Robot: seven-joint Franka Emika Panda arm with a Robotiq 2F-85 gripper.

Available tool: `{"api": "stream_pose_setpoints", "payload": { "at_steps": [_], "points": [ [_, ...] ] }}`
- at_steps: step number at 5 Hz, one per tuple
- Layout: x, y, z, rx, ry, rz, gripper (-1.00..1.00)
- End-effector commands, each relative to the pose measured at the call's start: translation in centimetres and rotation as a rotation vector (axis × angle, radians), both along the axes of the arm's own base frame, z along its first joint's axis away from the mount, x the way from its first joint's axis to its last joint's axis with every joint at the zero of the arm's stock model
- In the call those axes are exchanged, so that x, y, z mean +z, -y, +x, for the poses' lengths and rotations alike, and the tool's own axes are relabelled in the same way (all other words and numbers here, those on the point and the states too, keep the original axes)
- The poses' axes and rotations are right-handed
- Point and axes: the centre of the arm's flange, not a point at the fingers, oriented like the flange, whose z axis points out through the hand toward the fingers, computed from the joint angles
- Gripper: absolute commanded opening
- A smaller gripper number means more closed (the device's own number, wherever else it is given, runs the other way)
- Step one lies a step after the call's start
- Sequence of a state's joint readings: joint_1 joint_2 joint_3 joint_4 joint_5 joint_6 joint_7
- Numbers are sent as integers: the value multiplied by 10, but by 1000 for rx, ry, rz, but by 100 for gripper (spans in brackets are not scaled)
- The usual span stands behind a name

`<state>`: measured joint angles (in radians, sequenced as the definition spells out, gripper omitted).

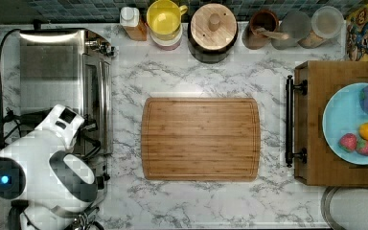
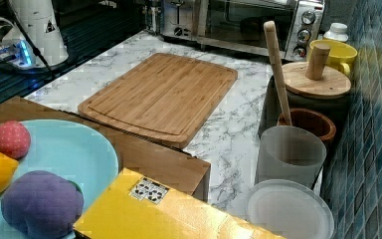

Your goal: Close the oven.

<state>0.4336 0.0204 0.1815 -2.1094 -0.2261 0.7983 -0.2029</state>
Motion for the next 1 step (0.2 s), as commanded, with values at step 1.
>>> {"api": "stream_pose_setpoints", "payload": {
  "at_steps": [1],
  "points": [
    [108,-54,-19,105,98,16,-100]
  ]
}}
